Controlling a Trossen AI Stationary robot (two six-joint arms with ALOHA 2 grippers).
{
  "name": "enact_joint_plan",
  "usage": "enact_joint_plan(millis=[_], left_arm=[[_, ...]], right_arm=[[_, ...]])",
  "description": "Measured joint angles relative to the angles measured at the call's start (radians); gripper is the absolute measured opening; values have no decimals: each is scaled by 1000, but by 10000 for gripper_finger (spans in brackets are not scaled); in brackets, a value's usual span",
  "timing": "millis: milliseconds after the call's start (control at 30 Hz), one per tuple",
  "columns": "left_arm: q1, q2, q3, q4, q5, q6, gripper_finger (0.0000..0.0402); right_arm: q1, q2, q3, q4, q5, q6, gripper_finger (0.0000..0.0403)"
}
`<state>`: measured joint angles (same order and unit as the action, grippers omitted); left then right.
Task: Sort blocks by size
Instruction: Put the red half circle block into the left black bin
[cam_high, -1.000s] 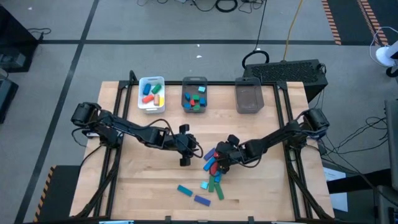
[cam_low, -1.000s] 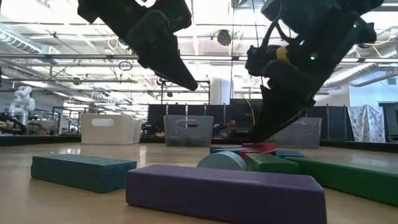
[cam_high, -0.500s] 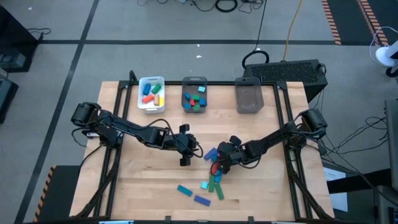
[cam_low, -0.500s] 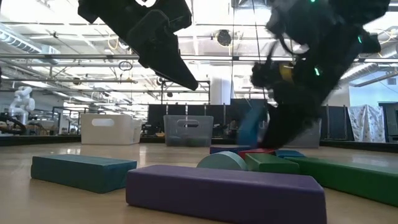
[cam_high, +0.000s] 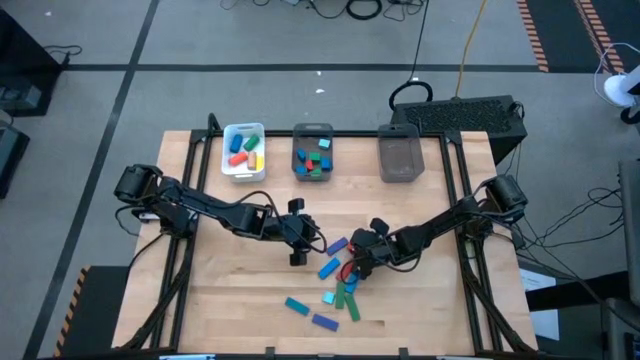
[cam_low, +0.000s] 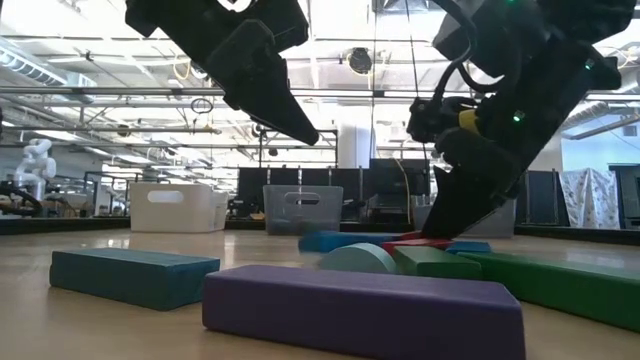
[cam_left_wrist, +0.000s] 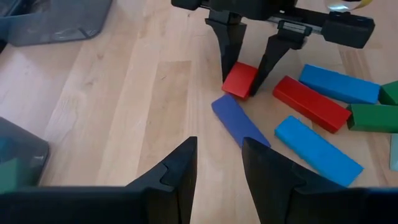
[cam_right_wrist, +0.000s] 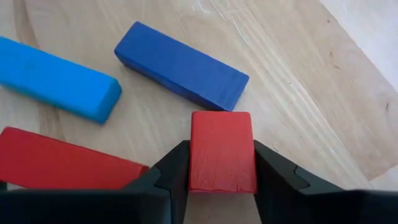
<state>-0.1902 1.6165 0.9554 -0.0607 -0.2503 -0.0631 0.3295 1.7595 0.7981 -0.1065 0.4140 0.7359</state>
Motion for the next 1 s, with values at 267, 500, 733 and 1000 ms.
enact_joint_plan(millis=[267, 500, 733, 1000], left_arm=[[-2, 0, 0, 22, -13, 111, 129], [-52, 0, 0, 141, -13, 349, 129], [-110, 0, 0, 213, 12, 570, 130], [-135, 0, 0, 218, 67, 655, 186]], right_arm=[[-1, -82, -3, 22, 52, -79, 124], [5, -186, -3, 128, -55, -195, 125], [6, -235, 0, 282, -196, -295, 125], [4, -234, 0, 369, -287, -329, 125]])
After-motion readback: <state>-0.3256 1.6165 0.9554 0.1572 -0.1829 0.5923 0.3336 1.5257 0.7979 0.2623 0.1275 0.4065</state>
